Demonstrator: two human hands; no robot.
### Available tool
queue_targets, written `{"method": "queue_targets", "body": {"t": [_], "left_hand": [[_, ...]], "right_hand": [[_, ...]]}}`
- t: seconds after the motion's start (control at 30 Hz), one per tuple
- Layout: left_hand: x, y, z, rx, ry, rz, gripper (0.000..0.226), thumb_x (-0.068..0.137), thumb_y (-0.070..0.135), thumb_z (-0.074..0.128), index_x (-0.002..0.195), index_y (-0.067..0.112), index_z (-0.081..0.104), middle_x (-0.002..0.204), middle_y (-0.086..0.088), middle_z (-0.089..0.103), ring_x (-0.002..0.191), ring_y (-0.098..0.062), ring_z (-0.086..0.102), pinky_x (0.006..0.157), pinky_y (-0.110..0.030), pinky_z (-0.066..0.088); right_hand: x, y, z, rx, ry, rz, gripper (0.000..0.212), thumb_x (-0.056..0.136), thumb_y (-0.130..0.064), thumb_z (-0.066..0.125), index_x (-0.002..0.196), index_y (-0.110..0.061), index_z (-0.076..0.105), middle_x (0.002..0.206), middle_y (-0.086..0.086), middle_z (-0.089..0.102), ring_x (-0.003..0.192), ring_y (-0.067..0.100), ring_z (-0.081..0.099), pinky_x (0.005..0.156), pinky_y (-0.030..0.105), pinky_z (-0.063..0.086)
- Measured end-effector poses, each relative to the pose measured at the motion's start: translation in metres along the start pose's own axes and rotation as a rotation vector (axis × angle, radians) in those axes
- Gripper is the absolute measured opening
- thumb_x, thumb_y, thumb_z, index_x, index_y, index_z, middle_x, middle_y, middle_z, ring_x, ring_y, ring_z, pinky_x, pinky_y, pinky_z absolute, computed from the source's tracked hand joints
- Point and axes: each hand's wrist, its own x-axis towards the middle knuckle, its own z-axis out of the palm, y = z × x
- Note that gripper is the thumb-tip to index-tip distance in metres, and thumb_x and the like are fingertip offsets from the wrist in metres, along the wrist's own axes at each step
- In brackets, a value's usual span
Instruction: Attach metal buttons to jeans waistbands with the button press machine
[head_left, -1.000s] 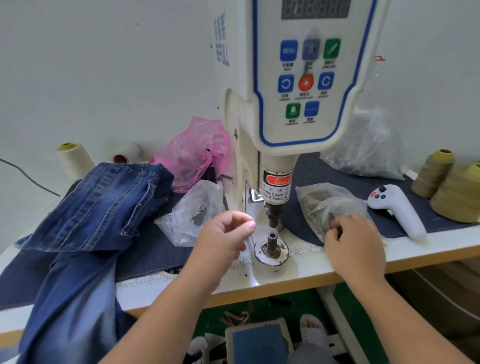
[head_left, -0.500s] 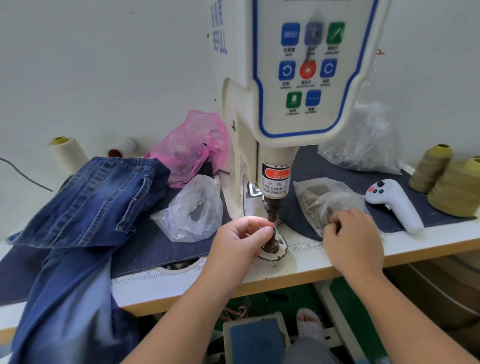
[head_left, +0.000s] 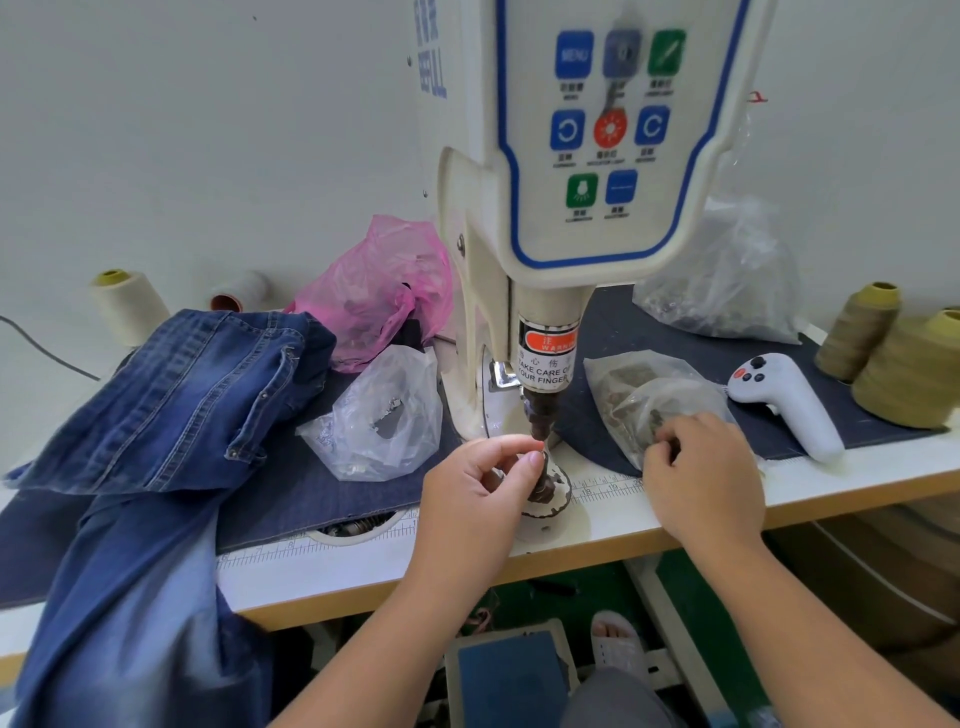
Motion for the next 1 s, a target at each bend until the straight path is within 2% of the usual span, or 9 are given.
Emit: {"method": "queue_targets", "body": {"t": [0.13,0.27,0.57,0.77,0.8,0.87,0.93,1.0], "left_hand": [[-0.003,0.0,0.001,0.092,0.042,0.126,0.031,0.092,0.025,0.067,0.085,0.055,0.066,0.086,0.023,0.068,0.077,0.0,0.06,0.067,-0.01,0.045],[-0.004,0.0,0.002,0.163,0.07,0.193,0.035,0.092,0.026,0.067,0.084,0.059,0.062,0.085,0.023,0.066,0.077,-0.002,0.059,0.064,-0.009,0.044],[-0.002,-0.001,0.001,0.144,0.06,0.206,0.035,0.091,0.021,0.068,0.084,0.055,0.062,0.083,0.02,0.065,0.069,-0.002,0.057,0.061,-0.009,0.042],[0.013,-0.006,-0.015,0.118,0.068,0.13,0.019,0.095,0.023,0.062,0.089,0.041,0.067,0.075,0.008,0.066,0.065,-0.009,0.06,0.059,-0.018,0.052],[0.019,-0.007,-0.02,0.137,0.071,0.127,0.019,0.096,0.022,0.061,0.088,0.038,0.067,0.074,0.008,0.066,0.065,-0.01,0.061,0.058,-0.02,0.053],[0.031,-0.011,-0.031,0.213,0.09,0.138,0.023,0.096,0.018,0.06,0.084,0.037,0.065,0.073,0.011,0.066,0.063,-0.004,0.06,0.053,-0.015,0.048],[0.043,-0.017,-0.041,0.306,0.126,0.111,0.025,0.095,0.019,0.06,0.08,0.039,0.063,0.07,0.011,0.065,0.069,-0.001,0.059,0.055,-0.014,0.045],[0.054,-0.027,-0.049,0.387,0.154,0.064,0.021,0.095,0.022,0.06,0.08,0.038,0.063,0.072,0.011,0.065,0.073,-0.003,0.059,0.062,-0.025,0.049]], "right_hand": [[0.0,0.001,0.0,-0.002,0.002,-0.005,0.015,0.09,-0.014,0.054,0.079,-0.015,0.064,0.08,-0.003,0.054,0.083,0.017,0.047,0.067,0.031,0.037],[0.0,0.001,0.0,-0.003,0.008,-0.005,0.014,0.09,-0.015,0.055,0.079,-0.016,0.064,0.08,-0.003,0.054,0.083,0.016,0.047,0.066,0.03,0.036],[0.0,0.001,0.001,-0.009,0.007,-0.005,0.014,0.09,-0.015,0.054,0.08,-0.016,0.064,0.081,-0.003,0.054,0.083,0.016,0.047,0.067,0.031,0.038],[-0.002,0.0,0.001,0.016,0.036,-0.007,0.014,0.089,-0.014,0.054,0.081,-0.012,0.065,0.083,0.0,0.055,0.085,0.017,0.043,0.071,0.033,0.04],[-0.003,-0.001,0.001,-0.014,0.052,-0.016,0.014,0.089,-0.015,0.054,0.082,-0.011,0.066,0.084,0.0,0.055,0.086,0.016,0.039,0.074,0.034,0.039],[-0.003,-0.002,-0.001,-0.14,0.041,-0.047,0.017,0.09,-0.018,0.052,0.085,-0.011,0.065,0.089,0.001,0.05,0.089,0.016,0.03,0.081,0.037,0.036],[0.0,-0.004,-0.006,-0.328,-0.026,-0.117,0.018,0.09,-0.022,0.05,0.086,-0.013,0.065,0.092,-0.001,0.041,0.088,0.017,0.025,0.081,0.037,0.03],[0.007,-0.005,-0.013,-0.479,-0.1,-0.169,0.018,0.089,-0.025,0.049,0.088,-0.018,0.066,0.093,-0.002,0.038,0.089,0.018,0.027,0.078,0.036,0.025]]}}
